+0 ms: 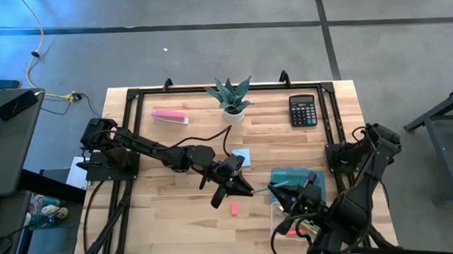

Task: Pack school essentials
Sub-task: Put the blue pencil into the blue supply box, then put the pink eraser into the blue supply box

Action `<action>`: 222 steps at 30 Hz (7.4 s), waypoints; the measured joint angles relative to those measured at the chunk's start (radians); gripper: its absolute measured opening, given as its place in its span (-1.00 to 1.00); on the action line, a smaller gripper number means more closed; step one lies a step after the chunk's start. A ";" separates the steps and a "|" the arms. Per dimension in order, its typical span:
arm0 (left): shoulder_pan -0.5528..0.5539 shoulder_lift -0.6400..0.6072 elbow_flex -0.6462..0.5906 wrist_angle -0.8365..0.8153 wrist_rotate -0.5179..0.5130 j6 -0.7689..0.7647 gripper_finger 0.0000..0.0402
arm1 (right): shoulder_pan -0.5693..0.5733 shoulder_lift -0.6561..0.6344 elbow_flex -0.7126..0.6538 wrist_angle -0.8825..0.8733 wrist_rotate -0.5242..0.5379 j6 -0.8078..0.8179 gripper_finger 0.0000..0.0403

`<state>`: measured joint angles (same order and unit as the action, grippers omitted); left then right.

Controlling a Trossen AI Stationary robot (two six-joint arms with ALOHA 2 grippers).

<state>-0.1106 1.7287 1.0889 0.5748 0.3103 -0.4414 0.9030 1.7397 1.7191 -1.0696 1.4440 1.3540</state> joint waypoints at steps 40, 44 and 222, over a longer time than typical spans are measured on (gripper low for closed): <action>0.056 -0.025 0.001 -0.403 -0.057 0.175 -0.20 | -0.019 0.002 0.000 -0.198 -0.637 0.245 -0.95; 0.066 -0.029 0.001 -0.407 -0.059 0.188 -0.20 | -0.019 0.002 0.000 -0.211 -0.700 0.245 -0.95; 0.120 -0.586 0.001 -1.244 -0.295 0.182 -0.20 | -0.211 0.134 0.000 -0.143 -0.984 0.352 -0.32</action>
<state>0.0090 1.1425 1.0904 -0.6697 0.0150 -0.2593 0.6919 1.8740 1.7191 -1.2124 0.4605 1.7060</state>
